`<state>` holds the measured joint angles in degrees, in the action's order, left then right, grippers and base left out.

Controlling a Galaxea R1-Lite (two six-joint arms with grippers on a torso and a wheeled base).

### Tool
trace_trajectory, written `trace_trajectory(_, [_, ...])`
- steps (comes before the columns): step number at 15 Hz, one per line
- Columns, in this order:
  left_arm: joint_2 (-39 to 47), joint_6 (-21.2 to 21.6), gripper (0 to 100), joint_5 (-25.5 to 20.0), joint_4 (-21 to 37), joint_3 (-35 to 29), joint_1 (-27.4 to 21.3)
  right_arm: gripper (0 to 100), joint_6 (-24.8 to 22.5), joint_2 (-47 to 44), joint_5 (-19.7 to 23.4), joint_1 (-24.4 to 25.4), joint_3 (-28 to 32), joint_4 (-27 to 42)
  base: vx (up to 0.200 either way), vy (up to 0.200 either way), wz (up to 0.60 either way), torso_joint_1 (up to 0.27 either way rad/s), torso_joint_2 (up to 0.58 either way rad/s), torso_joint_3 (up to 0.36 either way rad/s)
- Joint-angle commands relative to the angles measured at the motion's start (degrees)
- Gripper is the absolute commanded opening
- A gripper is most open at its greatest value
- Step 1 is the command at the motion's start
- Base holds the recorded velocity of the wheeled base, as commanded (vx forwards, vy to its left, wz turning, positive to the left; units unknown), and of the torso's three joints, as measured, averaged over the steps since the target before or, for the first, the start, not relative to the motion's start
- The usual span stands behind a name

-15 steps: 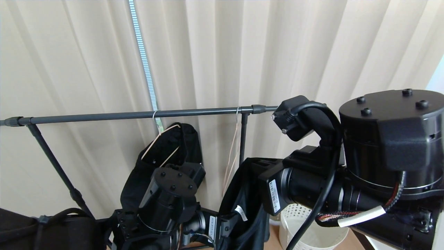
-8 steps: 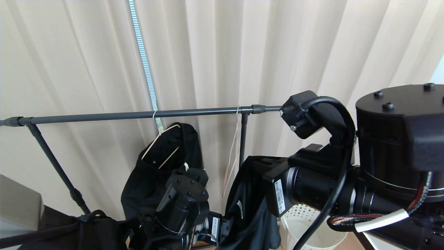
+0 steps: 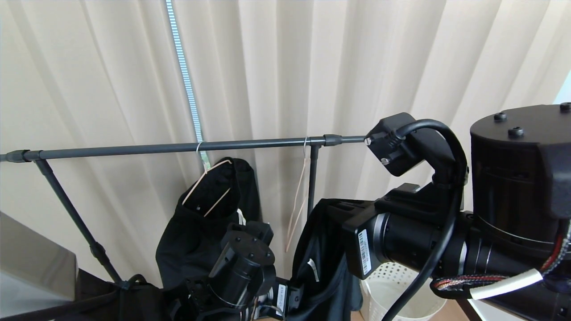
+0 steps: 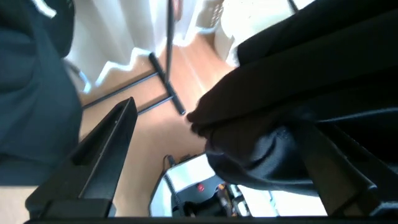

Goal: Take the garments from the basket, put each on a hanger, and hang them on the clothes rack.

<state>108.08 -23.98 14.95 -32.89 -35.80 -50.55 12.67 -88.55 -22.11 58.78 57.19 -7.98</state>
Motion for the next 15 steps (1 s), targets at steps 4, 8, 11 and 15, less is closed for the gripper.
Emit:
trace_trajectory(4, [-0.77,0.07,100,-1.06,-7.36,3.11,-0.69,0,1.22,-2.68,-0.21,1.42,-0.94,-2.91,0.000,0.000,0.00,0.000,0.00,0.000])
trace_trajectory(8, [3.80,3.15,100,3.25,-7.45,2.49,-0.77,0,1.22,-1.71,-0.30,1.60,-0.85,-3.27,0.000,0.000,0.00,0.000,0.00,0.000])
trace_trajectory(11, [4.59,3.41,100,3.95,-7.45,2.49,-0.77,0,1.13,-0.13,-0.56,1.51,-0.76,-3.27,0.000,0.000,0.00,0.000,0.00,0.000])
trace_trajectory(15, [4.42,4.82,100,5.62,-7.45,2.93,-0.51,0,0.78,2.42,-0.56,-1.30,-0.76,-2.91,0.000,0.000,0.00,0.000,0.00,0.000])
